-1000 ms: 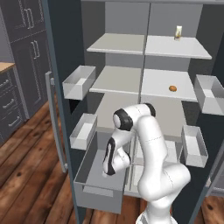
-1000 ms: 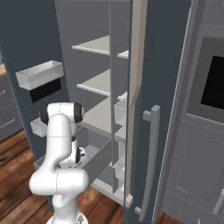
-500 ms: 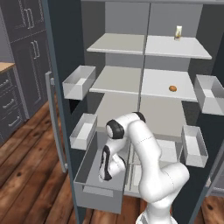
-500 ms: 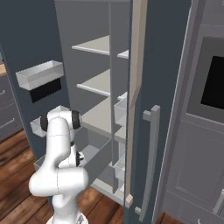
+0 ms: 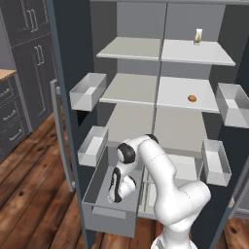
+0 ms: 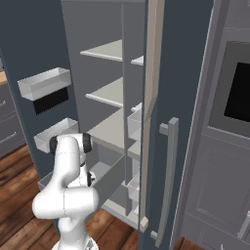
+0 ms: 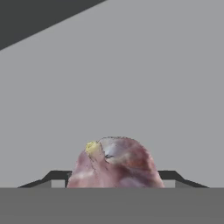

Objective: Take the tangerine and garlic from the fridge shelf and place them in the freezer drawer to begin freezing them.

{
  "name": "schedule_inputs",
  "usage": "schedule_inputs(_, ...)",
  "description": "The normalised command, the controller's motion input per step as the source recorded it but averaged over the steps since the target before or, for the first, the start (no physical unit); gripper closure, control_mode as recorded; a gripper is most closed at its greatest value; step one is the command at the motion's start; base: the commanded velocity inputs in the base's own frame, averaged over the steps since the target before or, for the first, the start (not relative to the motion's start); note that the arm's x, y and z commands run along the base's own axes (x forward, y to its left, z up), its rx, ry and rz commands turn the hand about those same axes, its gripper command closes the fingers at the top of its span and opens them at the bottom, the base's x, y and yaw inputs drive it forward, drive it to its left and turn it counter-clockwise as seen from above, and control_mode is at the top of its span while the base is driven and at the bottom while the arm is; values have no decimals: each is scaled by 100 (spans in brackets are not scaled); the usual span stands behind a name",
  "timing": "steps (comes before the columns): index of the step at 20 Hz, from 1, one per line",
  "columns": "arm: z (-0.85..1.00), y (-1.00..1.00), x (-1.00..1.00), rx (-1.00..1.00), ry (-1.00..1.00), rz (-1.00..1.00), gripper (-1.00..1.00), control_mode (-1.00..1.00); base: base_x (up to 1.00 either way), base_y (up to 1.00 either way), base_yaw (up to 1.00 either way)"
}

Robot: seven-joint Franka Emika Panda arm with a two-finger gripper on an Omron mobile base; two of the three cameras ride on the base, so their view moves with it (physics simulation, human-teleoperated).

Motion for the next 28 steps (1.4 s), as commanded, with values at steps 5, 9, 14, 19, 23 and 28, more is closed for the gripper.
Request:
schedule_inputs(5,-10,0,13,0,-1,0,-100,-100,0,0,0)
schedule_inputs(9,4,0,-5,0,0,0,-100,-100,0,0,0)
schedule_inputs(14,24,0,-25,0,-9,0,-100,-100,0,0,0)
schedule_inputs(19,49,-3,-45,2,-17,0,-100,-100,0,0,0)
schedule_inputs(23,61,-6,-63,2,-27,0,-100,-100,0,0,0)
schedule_inputs(28,90,0,-42,0,-30,-4,-100,-100,0,0,0)
